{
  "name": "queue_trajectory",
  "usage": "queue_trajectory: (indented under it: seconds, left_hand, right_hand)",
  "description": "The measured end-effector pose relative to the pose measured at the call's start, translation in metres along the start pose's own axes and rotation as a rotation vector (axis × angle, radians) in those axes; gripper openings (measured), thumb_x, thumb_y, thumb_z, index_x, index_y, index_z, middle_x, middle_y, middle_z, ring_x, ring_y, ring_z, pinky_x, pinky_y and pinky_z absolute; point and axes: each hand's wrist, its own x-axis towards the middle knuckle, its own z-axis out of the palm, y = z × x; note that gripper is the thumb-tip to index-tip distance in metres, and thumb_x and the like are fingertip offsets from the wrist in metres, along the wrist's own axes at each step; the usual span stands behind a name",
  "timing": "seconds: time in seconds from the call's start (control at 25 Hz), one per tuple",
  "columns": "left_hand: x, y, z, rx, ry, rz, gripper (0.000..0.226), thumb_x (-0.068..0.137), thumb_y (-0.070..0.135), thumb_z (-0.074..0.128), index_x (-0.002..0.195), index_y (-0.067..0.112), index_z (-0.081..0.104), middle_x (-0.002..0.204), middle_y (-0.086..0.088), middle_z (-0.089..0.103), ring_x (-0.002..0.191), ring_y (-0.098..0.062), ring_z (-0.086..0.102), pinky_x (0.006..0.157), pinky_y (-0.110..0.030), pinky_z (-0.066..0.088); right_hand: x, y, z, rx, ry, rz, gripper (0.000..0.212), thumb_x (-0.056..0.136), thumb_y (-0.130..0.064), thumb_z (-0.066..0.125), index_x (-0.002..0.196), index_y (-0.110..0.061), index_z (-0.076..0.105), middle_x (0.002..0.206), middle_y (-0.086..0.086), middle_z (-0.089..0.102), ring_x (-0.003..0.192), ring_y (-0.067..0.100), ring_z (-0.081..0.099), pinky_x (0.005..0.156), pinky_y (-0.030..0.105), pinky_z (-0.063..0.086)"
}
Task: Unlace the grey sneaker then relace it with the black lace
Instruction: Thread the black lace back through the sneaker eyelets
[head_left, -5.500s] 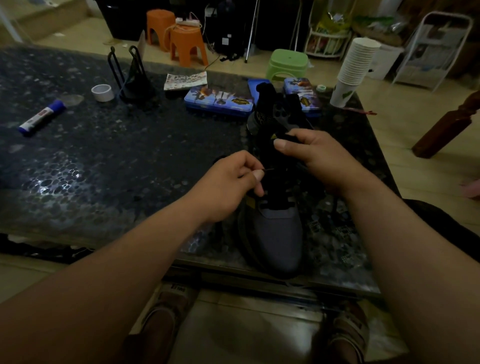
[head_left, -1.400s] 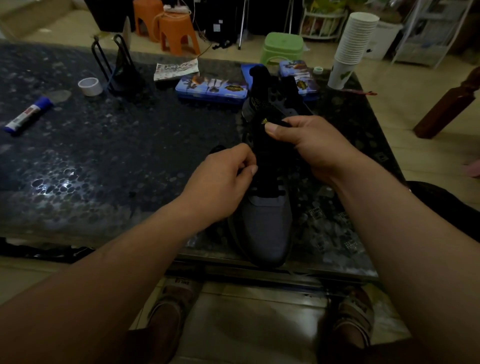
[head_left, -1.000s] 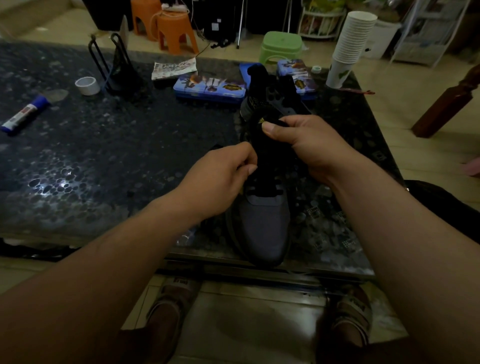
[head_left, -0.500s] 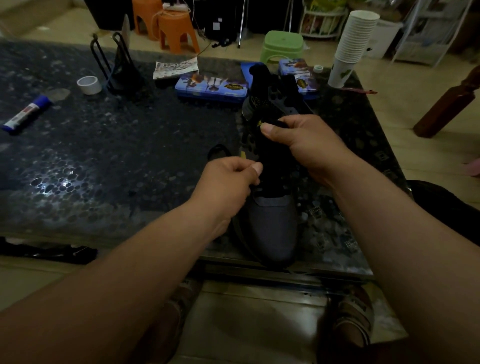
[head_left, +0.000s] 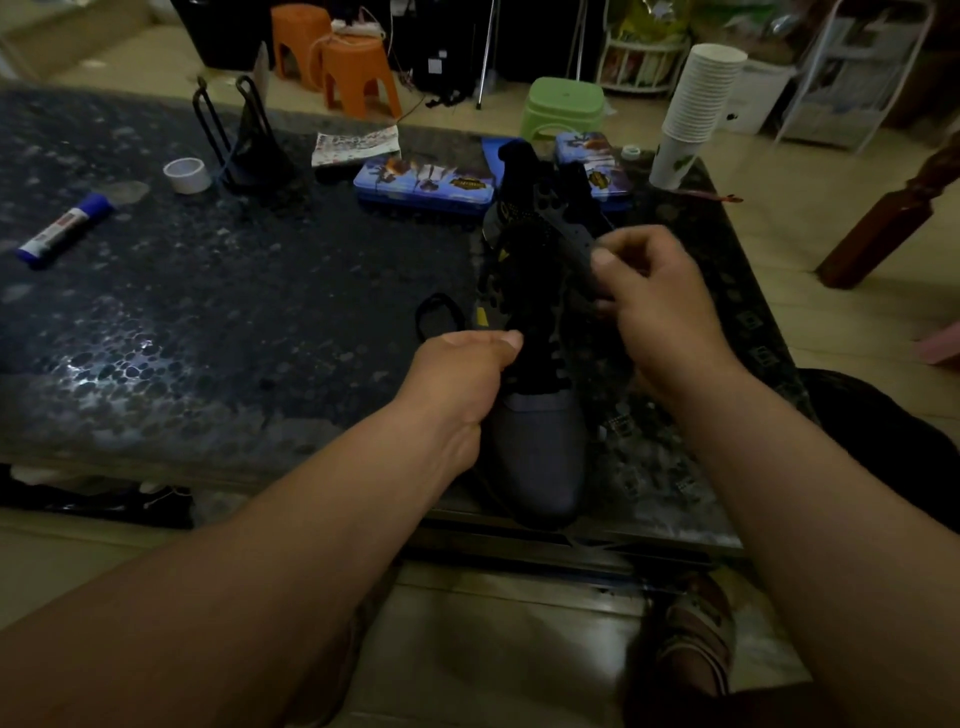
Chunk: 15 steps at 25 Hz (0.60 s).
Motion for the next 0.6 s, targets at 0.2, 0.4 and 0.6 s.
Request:
queue_trajectory:
  seconds: [0.2, 0.4, 0.6]
  left_hand:
    - [0.003, -0.001, -0.001, 0.009, -0.039, 0.033, 0.016, 0.100, 0.011, 0.066, 0.111, 0.000, 0.072, 0.054, 0.009, 0.064, 0.038, 0.004, 0.054, 0.039, -0.011, 0.040]
    - [0.005, -0.001, -0.005, 0.048, -0.078, 0.055, 0.015, 0.101, 0.011, 0.065, 0.111, 0.002, 0.071, 0.061, 0.004, 0.064, 0.038, 0.004, 0.052, 0.039, -0.011, 0.038]
    - [0.012, -0.003, -0.011, 0.117, -0.097, 0.067, 0.015, 0.100, 0.014, 0.066, 0.109, 0.003, 0.073, 0.068, 0.002, 0.064, 0.041, 0.003, 0.050, 0.041, -0.011, 0.038]
  right_hand:
    - [-0.033, 0.020, -0.018, -0.288, -0.311, -0.145, 0.017, 0.096, -0.014, 0.071, 0.110, -0.023, 0.072, 0.098, 0.002, 0.068, 0.090, 0.013, 0.064, 0.077, 0.015, 0.048]
    - [-0.029, 0.019, -0.009, -0.335, -0.279, -0.307, 0.021, 0.094, -0.016, 0.074, 0.112, -0.027, 0.072, 0.095, -0.008, 0.057, 0.090, 0.002, 0.058, 0.079, 0.009, 0.043]
    - [-0.023, 0.018, -0.006, -0.464, -0.270, -0.321, 0.004, 0.094, -0.022, 0.072, 0.094, -0.026, 0.071, 0.090, -0.009, 0.056, 0.083, 0.001, 0.055, 0.070, 0.010, 0.038]
